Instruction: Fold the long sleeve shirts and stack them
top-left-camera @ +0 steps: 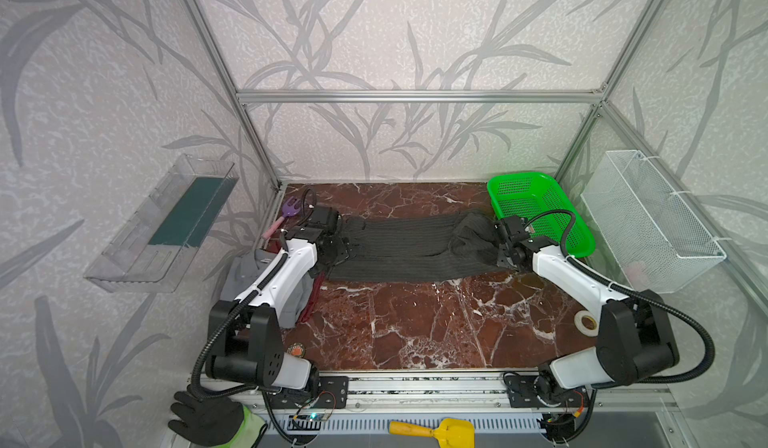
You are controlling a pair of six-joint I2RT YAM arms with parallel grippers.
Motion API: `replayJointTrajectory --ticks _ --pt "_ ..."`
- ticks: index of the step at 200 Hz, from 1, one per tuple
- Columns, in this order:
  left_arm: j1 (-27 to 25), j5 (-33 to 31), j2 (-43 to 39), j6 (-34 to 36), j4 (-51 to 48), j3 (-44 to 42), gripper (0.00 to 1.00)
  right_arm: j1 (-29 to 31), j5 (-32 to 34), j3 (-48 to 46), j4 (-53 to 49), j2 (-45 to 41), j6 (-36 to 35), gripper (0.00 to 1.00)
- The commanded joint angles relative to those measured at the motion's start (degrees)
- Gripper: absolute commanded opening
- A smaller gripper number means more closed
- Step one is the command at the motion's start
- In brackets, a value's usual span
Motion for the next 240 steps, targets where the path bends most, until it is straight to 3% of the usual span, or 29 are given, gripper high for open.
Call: replayJointTrajectory --ticks 1,46,73,108,136,146,180,240 --pt "-0.2 0.9 -0.7 1.3 0.7 -0.7 0.94 -1.2 0.7 2.0 4.5 2.8 0.1 0.56" --pt "-0.2 0.7 -0.9 1.3 0.8 -0.8 0.94 -3.2 -1.0 7.6 3.1 9.1 2.3 0.52" --pt "-0.2 0.7 -0.8 1.4 0.9 -0.6 0.94 -3.6 0.1 8.4 8.0 11.0 2.2 0.47" --pt "-0.1 0.7 -0.9 1.6 0.8 -0.9 0.94 -4.1 -2.5 14.0 2.5 15.3 3.0 0.25" --pt "0.0 0.9 -0.8 1.5 1.1 -0.7 0.94 -3.2 -2.1 13.1 2.7 12.4 2.2 0.10" --pt "0.0 1.2 -0.6 1.5 1.1 -0.6 0.94 -2.4 -1.8 13.4 2.6 9.8 1.3 0.00" --pt "0.0 2.1 -0.9 1.7 1.8 -0.8 0.94 1.3 -0.2 18.3 3.5 3.7 -2.9 0.00" --pt "0.0 1.9 -2.6 2.4 2.5 -1.4 0.94 6.0 -1.1 46.2 -11.1 8.5 -9.5 0.00"
